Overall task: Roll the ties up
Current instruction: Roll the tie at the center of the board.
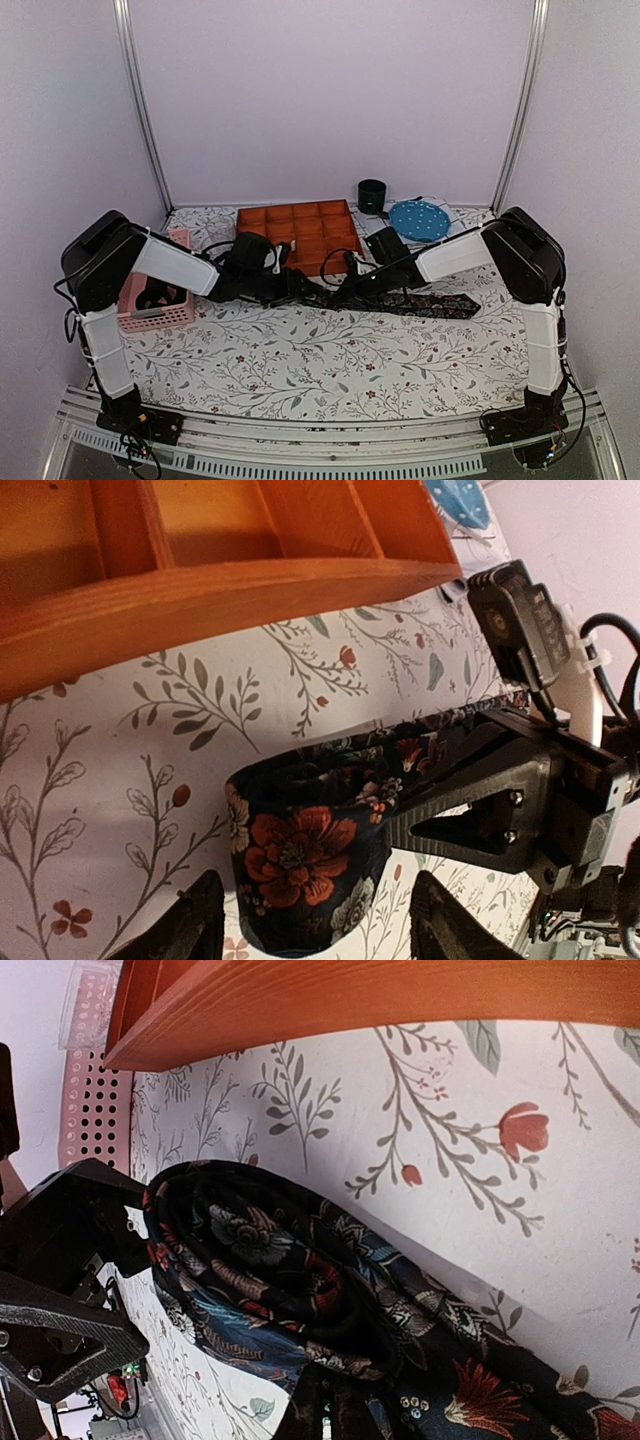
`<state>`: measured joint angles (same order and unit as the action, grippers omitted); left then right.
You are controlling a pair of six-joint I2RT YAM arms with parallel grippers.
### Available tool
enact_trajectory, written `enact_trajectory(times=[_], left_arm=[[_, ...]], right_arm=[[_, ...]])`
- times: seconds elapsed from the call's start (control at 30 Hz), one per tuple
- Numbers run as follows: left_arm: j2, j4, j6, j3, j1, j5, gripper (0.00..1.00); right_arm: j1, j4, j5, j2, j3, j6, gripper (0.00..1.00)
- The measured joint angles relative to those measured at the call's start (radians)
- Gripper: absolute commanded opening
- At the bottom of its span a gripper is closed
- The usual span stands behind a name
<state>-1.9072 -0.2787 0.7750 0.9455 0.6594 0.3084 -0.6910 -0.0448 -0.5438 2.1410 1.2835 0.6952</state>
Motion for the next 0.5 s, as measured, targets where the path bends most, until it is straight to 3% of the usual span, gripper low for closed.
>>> enact_trajectory(times=[0.2, 0.5], left_arm=[[-0.023, -0.021, 0.000, 0.020, -0.002, 0.010, 0.56], [-0.086, -0.062, 0.004, 0.034, -0.007, 0.023, 0.36]], right_arm=[[0.005, -0.006, -0.014, 0.000, -0.004, 0.001, 0.04], [0.008, -0.012, -0.018, 0.001, -0.008, 0.001, 0.04]])
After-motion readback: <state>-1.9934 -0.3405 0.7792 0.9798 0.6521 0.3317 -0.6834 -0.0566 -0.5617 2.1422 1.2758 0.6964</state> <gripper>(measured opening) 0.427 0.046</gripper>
